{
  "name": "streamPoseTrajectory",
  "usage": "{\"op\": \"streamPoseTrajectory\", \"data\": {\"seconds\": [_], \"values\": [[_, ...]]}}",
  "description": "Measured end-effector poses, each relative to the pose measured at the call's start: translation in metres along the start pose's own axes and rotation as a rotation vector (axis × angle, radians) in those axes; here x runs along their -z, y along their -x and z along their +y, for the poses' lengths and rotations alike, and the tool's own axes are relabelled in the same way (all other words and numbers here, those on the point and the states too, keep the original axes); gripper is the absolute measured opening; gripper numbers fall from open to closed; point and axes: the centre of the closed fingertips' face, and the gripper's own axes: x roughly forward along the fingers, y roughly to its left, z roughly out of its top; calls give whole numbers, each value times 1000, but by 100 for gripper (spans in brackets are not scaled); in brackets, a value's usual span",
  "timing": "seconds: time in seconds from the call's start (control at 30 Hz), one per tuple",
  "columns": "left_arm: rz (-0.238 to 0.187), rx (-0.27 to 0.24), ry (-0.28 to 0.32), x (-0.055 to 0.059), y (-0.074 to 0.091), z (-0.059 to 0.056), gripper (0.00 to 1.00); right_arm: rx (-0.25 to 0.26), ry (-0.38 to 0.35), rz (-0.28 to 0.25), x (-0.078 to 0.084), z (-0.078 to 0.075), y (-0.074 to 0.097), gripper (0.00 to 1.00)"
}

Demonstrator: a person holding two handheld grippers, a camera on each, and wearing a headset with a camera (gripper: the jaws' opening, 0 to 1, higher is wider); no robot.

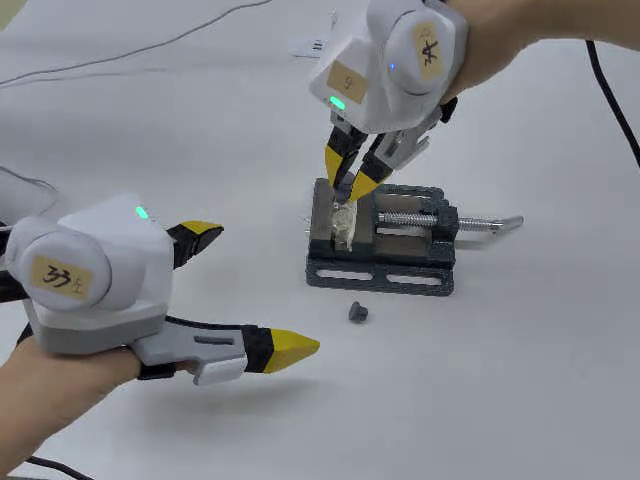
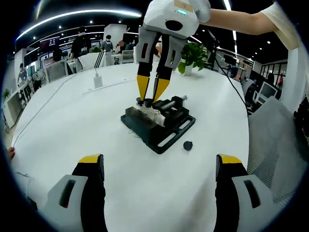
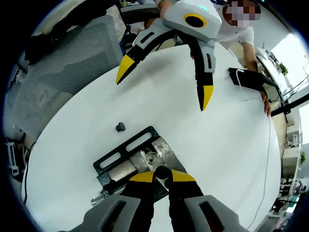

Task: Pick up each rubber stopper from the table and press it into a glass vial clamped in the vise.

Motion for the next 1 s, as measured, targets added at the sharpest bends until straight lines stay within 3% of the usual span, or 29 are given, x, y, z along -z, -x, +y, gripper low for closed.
{"op": "streamPoseTrajectory", "data": {"seconds": [0.6,0.83,0.9,1.0], "values": [[-5,-1,15,3,2,3,95,-8,-39,-24,-2,-3,-1,5],[-8,-4,23,4,4,3,95,-9,-72,-36,0,-4,0,5],[-11,-6,26,4,4,3,95,8,-103,-63,-4,-8,2,5],[-9,-8,27,5,5,3,95,1,-103,-52,-2,-7,2,5]]}}
